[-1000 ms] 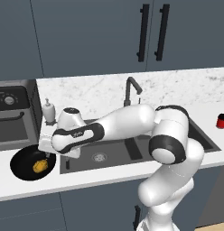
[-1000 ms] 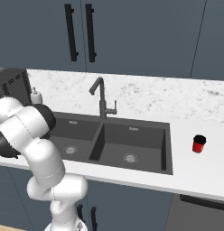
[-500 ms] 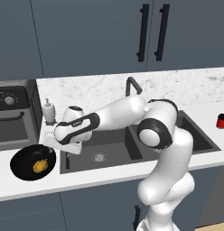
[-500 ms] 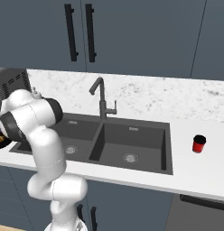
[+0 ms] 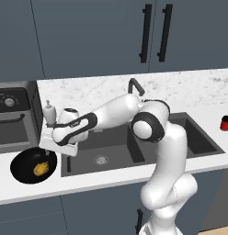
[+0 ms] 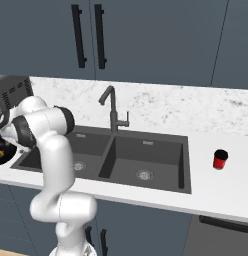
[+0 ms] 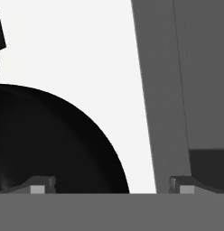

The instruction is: Pick the squash from the sink and place it in the bowl. Then pick the bowl and place it in the microwave. Then close the microwave door and press the start button.

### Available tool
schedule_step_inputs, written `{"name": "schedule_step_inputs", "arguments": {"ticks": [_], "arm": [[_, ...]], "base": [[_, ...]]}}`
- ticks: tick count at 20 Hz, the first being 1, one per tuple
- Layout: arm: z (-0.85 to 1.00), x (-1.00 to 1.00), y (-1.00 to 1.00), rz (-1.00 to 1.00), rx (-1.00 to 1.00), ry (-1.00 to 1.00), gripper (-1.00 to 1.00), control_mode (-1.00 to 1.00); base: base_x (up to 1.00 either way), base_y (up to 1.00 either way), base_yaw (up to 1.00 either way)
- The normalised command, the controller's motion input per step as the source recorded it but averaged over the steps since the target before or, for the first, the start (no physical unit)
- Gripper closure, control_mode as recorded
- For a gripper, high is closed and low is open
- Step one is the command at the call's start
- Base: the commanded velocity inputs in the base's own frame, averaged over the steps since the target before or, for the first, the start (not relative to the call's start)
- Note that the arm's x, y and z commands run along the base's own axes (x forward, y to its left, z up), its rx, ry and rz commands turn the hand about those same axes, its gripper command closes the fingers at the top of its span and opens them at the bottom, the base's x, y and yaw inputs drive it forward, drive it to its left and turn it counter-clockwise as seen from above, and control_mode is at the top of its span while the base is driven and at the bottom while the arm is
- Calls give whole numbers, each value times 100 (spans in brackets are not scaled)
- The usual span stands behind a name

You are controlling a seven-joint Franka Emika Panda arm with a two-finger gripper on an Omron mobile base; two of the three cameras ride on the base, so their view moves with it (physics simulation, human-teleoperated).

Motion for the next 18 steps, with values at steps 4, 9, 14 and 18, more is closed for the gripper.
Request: {"name": "schedule_step_inputs", "arguments": {"ticks": [4, 9, 14, 18], "arm": [[-15, 0, 12, 0, 0, -1, -100, -100], [-28, -10, 0, 0, 0, -3, -100, -100], [-17, -28, 1, 0, 0, -8, 100, -100], [2, -17, 2, 0, 0, -6, 100, -100]], "base": [[0, 0, 0], [0, 0, 0], [0, 0, 0], [0, 0, 0]]}}
